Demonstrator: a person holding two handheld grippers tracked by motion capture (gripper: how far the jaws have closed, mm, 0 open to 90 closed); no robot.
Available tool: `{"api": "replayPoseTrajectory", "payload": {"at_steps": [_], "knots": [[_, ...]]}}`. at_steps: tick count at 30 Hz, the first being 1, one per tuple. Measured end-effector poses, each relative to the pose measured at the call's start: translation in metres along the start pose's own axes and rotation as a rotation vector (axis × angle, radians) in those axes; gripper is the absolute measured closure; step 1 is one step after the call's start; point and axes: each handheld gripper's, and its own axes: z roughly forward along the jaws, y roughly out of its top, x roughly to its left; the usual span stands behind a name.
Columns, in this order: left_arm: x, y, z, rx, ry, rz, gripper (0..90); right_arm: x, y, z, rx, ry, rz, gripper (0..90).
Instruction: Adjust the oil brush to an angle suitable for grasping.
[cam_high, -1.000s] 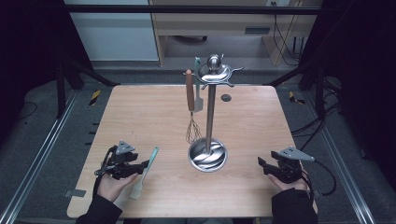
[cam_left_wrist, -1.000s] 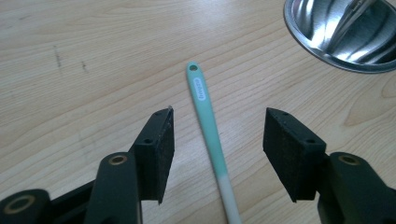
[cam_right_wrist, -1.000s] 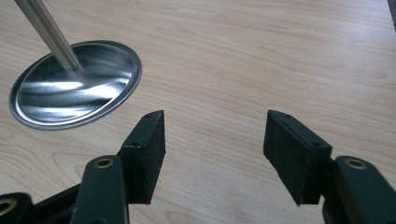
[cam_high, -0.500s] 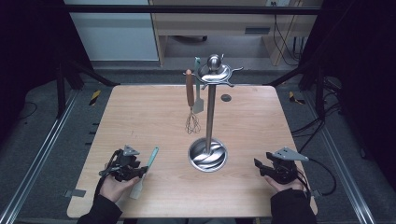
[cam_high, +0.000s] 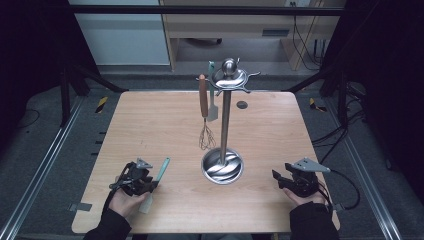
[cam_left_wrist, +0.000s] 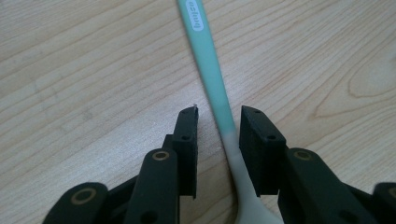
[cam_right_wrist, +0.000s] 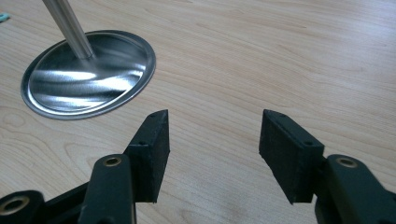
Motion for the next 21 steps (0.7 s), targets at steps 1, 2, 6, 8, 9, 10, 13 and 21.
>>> {"api": "replayPoseTrajectory", "payload": {"at_steps": [1,2,6,8,9,10,13,21], "knots": [[-0.0001,0.0,0.0002,0.008,-0.004,0.002,69.1,0.0,0.0,0.0,0.0,0.0,0.0,43.2],[-0.0004,-0.0002,0.0009,0.013,-0.003,0.006,69.6,0.0,0.0,0.0,0.0,0.001,0.0,43.2],[-0.0026,-0.0001,0.0018,0.025,-0.002,0.01,71.8,0.0,0.0001,0.0,0.0,0.001,0.001,43.3],[-0.0038,0.0003,0.0019,0.029,-0.003,0.004,73.6,-0.0001,0.0001,-0.0001,0.0,0.001,0.001,43.3],[-0.0043,0.0006,0.0017,0.034,-0.003,-0.002,74.3,0.0,0.0001,0.0,0.001,0.0,0.001,43.3],[-0.0051,0.0012,0.0017,0.037,0.001,-0.011,75.4,-0.0001,-0.0001,0.0004,0.001,-0.001,0.0,43.3],[-0.0071,0.0037,0.0021,0.054,0.012,-0.029,79.0,0.0001,0.0,0.0012,0.006,0.001,0.001,43.3],[-0.0013,0.0046,0.0026,0.015,0.001,-0.041,82.5,0.0001,0.0001,0.0009,0.005,0.003,0.0,43.3]]}}
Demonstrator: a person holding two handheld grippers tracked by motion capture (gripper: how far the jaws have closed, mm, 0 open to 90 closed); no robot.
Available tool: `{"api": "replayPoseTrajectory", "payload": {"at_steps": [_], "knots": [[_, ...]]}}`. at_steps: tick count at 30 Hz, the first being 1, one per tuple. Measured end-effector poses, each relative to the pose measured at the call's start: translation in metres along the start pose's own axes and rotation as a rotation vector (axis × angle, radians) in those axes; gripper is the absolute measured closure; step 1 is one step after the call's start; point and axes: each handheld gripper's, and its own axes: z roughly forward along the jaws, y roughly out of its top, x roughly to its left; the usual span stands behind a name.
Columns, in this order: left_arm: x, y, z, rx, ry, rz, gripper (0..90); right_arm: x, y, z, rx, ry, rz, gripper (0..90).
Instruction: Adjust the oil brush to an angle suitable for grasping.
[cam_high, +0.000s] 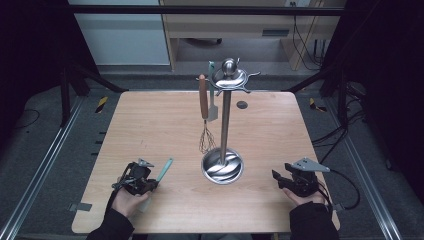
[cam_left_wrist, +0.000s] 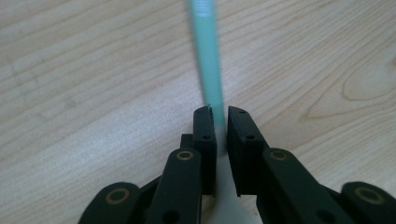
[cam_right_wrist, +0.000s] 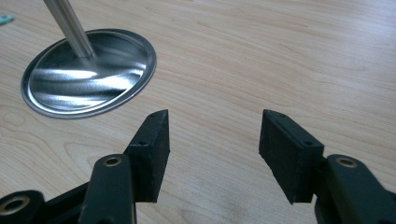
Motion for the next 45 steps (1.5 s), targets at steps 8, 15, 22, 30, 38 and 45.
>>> {"api": "replayPoseTrajectory", "payload": {"at_steps": [8,15,22,30,38,45], "knots": [[0.0042,-0.002,0.0025,-0.025,0.017,0.047,81.5,0.0002,0.0,-0.0002,0.002,0.001,-0.001,43.2],[0.0055,-0.0061,-0.0031,-0.027,0.009,0.055,74.1,-0.0007,-0.0001,-0.001,-0.003,-0.002,0.0,43.2],[0.0054,-0.0078,-0.0021,-0.001,0.006,0.053,77.4,-0.0011,-0.0002,-0.0013,-0.005,-0.005,-0.006,43.2],[0.0018,-0.0051,-0.0013,0.019,0.028,0.072,79.5,-0.0008,-0.0002,-0.0004,-0.001,-0.006,-0.005,43.1],[0.0026,-0.0024,-0.001,0.034,0.022,0.062,82.4,-0.0002,-0.0001,-0.0004,0.008,0.0,0.003,42.8],[0.0048,-0.0028,-0.0013,0.028,0.009,0.052,82.6,-0.0011,-0.0006,0.0005,0.008,-0.003,-0.006,42.5]]}}
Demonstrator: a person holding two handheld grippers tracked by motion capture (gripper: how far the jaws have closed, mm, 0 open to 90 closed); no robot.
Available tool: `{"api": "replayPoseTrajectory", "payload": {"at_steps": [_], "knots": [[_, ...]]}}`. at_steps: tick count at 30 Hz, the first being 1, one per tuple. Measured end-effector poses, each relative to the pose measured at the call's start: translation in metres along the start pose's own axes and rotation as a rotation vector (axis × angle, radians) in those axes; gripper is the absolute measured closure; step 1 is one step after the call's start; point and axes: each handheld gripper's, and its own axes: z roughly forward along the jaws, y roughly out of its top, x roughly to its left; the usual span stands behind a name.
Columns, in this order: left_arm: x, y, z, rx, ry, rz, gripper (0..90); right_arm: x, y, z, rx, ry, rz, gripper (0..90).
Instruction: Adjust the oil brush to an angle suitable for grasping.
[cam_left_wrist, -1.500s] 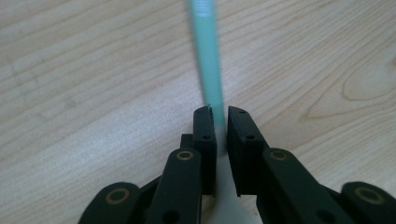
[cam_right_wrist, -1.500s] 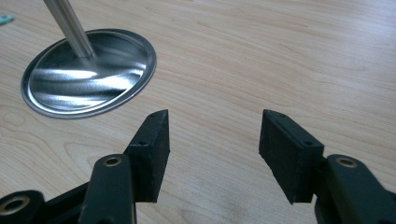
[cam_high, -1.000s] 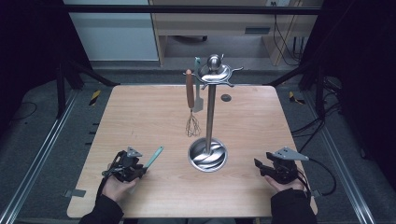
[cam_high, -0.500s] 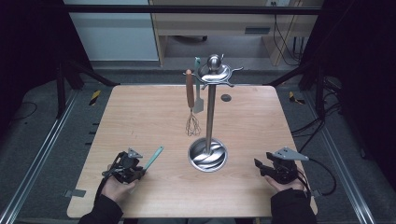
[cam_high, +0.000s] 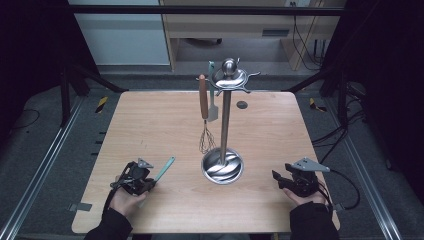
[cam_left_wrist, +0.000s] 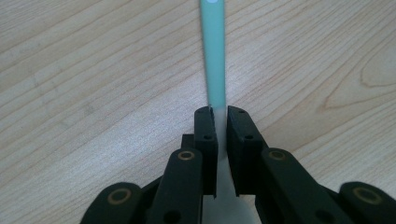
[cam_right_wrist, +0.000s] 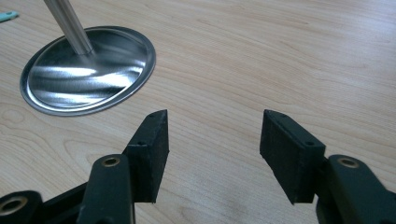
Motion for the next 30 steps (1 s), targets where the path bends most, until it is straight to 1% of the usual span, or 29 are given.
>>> {"api": "replayPoseTrajectory", "payload": {"at_steps": [4,9,13,18,25,30], "knots": [[0.001,-0.001,-0.001,-0.007,0.003,-0.002,82.7,0.0,0.0,0.0,0.0,0.001,0.005,42.5],[0.002,-0.001,-0.009,-0.046,0.0,-0.017,82.8,0.0,0.0,0.0,-0.001,-0.001,0.007,42.2],[0.002,-0.002,-0.014,-0.067,-0.006,-0.018,82.8,-0.001,0.0,-0.001,-0.003,-0.001,0.006,42.2],[0.002,-0.003,-0.02,-0.091,-0.004,-0.006,82.9,0.0,0.0,-0.001,-0.002,0.0,0.007,42.1],[0.0,-0.003,-0.025,-0.111,-0.009,0.002,82.9,-0.001,0.0,-0.001,0.0,0.002,0.006,42.1],[-0.002,-0.003,-0.031,-0.146,-0.014,0.002,82.9,0.0,0.0,-0.001,-0.005,0.0,0.004,42.1]]}}
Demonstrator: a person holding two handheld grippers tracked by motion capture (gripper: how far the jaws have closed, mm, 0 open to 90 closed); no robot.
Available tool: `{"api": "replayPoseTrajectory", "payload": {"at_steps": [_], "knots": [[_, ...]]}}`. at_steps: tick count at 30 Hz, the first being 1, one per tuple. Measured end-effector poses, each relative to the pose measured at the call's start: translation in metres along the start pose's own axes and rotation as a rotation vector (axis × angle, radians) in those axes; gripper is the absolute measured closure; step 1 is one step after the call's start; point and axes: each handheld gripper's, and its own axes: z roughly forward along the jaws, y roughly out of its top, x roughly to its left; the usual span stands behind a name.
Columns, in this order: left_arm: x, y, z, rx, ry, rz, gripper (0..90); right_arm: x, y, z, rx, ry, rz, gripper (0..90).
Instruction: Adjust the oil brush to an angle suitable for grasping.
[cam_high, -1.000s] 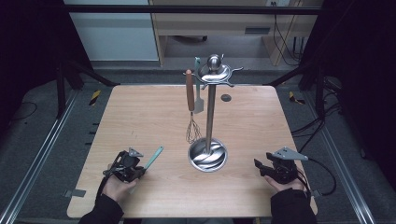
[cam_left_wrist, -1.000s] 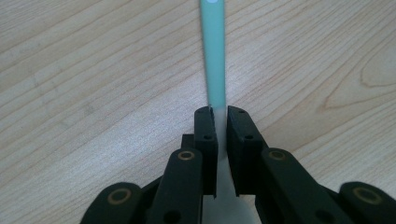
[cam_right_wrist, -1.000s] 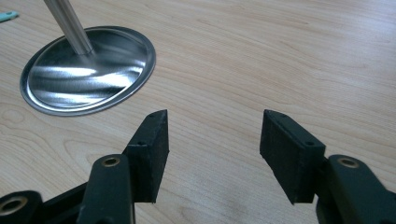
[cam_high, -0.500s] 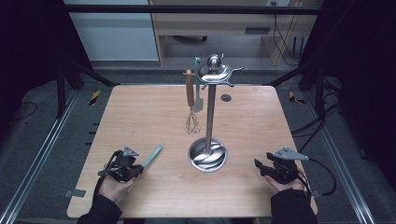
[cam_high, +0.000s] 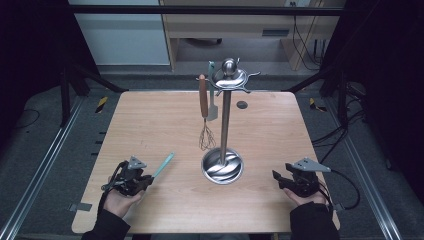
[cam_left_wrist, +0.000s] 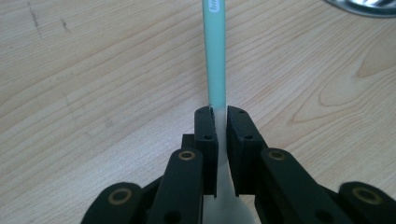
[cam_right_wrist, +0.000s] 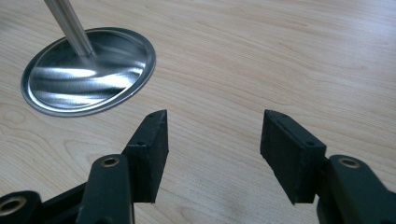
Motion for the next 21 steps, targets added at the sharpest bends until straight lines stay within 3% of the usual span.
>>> {"api": "replayPoseTrajectory", "payload": {"at_steps": [4,13,21], "knots": [[0.0,0.001,-0.006,-0.031,-0.006,-0.002,82.9,0.0,0.0,0.001,0.006,0.002,0.004,42.1],[-0.005,0.004,-0.029,-0.171,-0.012,-0.01,82.9,-0.001,0.0,0.001,-0.001,-0.002,0.0,41.2],[-0.009,0.007,-0.047,-0.263,-0.008,-0.016,82.9,-0.001,0.0,0.001,-0.001,-0.008,0.008,40.3]]}}
